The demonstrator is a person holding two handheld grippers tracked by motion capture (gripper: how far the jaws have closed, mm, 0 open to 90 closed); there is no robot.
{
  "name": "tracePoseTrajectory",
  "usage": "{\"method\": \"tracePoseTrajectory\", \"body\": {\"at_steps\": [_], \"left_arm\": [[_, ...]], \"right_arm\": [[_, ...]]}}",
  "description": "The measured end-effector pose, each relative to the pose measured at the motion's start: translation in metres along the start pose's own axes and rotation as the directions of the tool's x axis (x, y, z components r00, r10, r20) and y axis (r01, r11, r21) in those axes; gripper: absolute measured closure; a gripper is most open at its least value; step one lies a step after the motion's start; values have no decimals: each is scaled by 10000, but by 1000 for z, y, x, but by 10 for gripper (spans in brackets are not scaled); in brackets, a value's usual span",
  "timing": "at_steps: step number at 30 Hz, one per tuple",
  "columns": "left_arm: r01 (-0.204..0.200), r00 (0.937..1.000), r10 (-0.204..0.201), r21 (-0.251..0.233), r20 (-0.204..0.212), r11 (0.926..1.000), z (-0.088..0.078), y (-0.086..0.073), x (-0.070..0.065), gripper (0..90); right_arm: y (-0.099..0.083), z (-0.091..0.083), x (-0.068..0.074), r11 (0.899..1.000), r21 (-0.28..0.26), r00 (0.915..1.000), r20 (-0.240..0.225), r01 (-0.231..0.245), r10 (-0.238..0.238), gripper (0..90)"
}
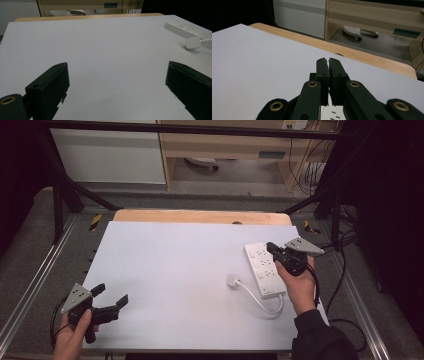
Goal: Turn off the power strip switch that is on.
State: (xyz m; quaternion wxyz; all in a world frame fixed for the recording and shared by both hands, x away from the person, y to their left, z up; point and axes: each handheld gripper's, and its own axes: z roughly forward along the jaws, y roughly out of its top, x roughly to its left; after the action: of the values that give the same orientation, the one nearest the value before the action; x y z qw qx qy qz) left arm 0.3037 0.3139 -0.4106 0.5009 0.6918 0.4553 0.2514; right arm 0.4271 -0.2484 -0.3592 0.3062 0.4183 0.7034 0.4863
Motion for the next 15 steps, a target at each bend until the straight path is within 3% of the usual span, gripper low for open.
{"method": "tracePoseTrajectory", "body": {"at_steps": [15], "left_arm": [[-2, 10000, 2, 3, 21, 10000, 1, 0, 0, 49]], "right_arm": [[-6, 15, -3, 9985, 538, 9999, -97, 46, -41, 900]]}}
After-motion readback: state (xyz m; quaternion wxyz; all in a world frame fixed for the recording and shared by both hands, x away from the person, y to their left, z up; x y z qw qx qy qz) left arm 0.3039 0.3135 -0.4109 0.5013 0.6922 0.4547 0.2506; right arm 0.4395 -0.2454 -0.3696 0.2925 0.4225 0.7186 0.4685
